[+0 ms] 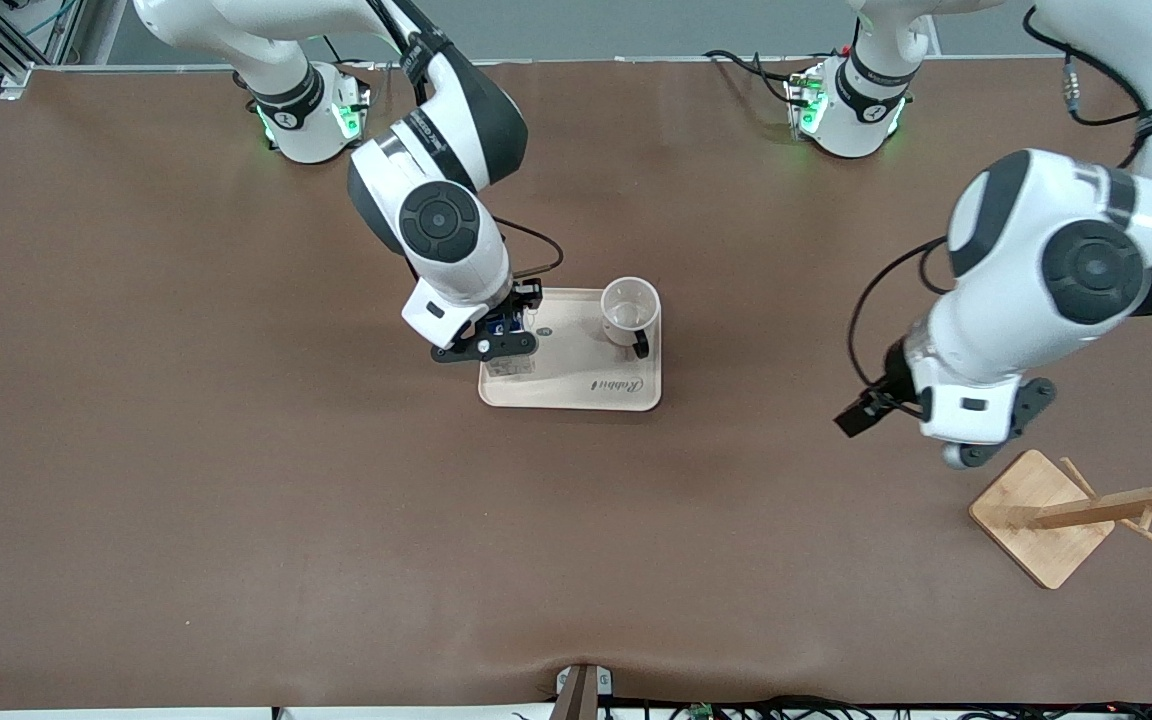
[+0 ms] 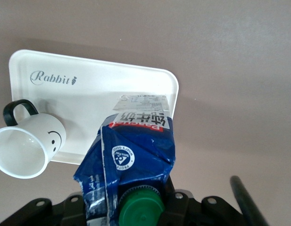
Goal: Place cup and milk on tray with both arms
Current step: 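Release the mug and withdraw the left gripper while carrying the carton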
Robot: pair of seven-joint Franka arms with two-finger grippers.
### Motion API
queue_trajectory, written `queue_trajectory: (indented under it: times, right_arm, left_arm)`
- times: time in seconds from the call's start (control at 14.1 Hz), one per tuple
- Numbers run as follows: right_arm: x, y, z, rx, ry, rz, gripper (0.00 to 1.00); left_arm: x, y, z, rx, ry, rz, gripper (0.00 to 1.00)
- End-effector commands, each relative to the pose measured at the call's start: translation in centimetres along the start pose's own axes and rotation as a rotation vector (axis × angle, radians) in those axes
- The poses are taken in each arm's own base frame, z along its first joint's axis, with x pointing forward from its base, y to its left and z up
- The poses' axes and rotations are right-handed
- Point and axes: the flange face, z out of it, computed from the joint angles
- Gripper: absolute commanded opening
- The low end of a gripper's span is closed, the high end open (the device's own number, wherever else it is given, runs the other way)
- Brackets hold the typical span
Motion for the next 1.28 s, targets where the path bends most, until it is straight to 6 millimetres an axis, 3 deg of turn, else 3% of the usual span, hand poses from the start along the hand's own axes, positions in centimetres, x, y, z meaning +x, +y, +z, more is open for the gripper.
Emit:
queue_trajectory:
  times: [0.0,0.43,0.71,0.92,1.14,1.21]
  right_arm:
    - [0.5,-0.6,1.4,-0.013,-0.019,0.006,0.0]
    - [0.3,-2.4,4.0,-0.021,-0.028,-0.013,0.0]
    - [0.2,-2.7,4.2,-0.018,-0.032,0.017,0.0]
    - [0.0,-2.7,5.2,-0.03,-0.048,0.015,0.0]
    - [0.1,-2.7,5.6,-0.033,-0.052,0.015,0.4]
    - [0.1,-2.7,5.8,-0.034,-0.055,0.016,0.57]
  left_arm:
    - [1.2,-2.5,-1.9,0.018,0.021,0.091,1.0]
    - [3.6,-7.4,-5.7,0.033,0.044,0.18,1.0]
    - [3.6,-9.6,-8.1,0.055,0.041,0.241,1.0]
    - [3.0,-10.1,-9.6,0.073,0.019,0.254,1.0]
    - [2.5,-10.4,-10.7,0.079,0.023,0.255,1.0]
    - [2.1,-10.6,-11.3,0.08,0.026,0.261,1.0]
